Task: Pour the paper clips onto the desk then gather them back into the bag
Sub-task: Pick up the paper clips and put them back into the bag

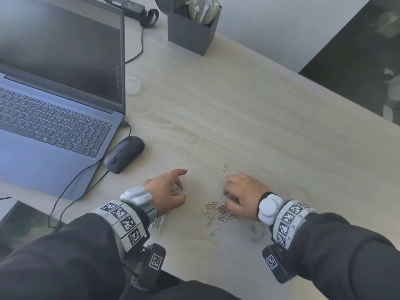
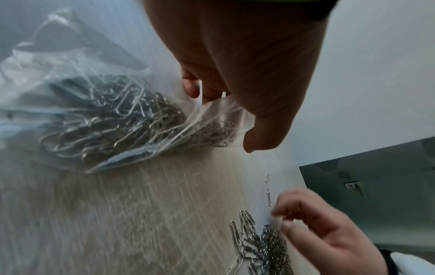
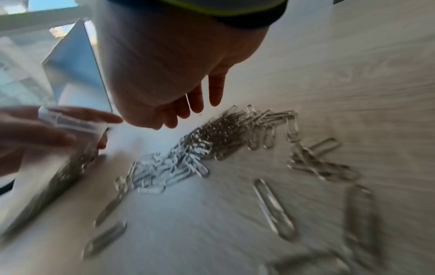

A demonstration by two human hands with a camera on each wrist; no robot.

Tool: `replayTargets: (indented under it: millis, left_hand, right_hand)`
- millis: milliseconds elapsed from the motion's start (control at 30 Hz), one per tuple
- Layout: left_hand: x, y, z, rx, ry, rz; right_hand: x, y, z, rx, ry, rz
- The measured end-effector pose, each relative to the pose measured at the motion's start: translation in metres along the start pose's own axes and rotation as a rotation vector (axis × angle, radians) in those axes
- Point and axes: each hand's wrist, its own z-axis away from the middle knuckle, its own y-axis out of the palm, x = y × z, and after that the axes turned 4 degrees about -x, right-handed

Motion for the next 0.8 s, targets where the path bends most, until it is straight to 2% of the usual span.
replayTargets:
  millis: [100,233,433,600,700,800]
  left_hand:
    - [-0.006,0.001,-0.001,0.004,0.016,-0.007]
    - [-0.011,0.003,-0.002,0.007,0.029,-0.019]
    - [-0.012,0.006,-0.002,0.012,0.03,-0.022]
    - [-0.011,0.01,0.0,0.029,0.026,-0.026]
    - [-0.013,0.01,0.002,0.031,0.021,-0.034]
    - [-0.018,0.011,0.006,0.036,0.03,-0.048]
  right_hand:
    - [-0.004,-0.011,-0.02,-0.08,0.136,0.01]
    - [-0.009,-0.01,-0.041,-0.067,0.257,0.013]
    - [-0.008,0.003,0.002,0.026,0.151,0.049]
    - [-0.015,0.015,0.041,0.021,0.114,0.007]
    - [-0.006,0.011,0.038,0.0,0.115,0.016]
    - [0.017,0.011,0.022,0.043,0.055,0.0]
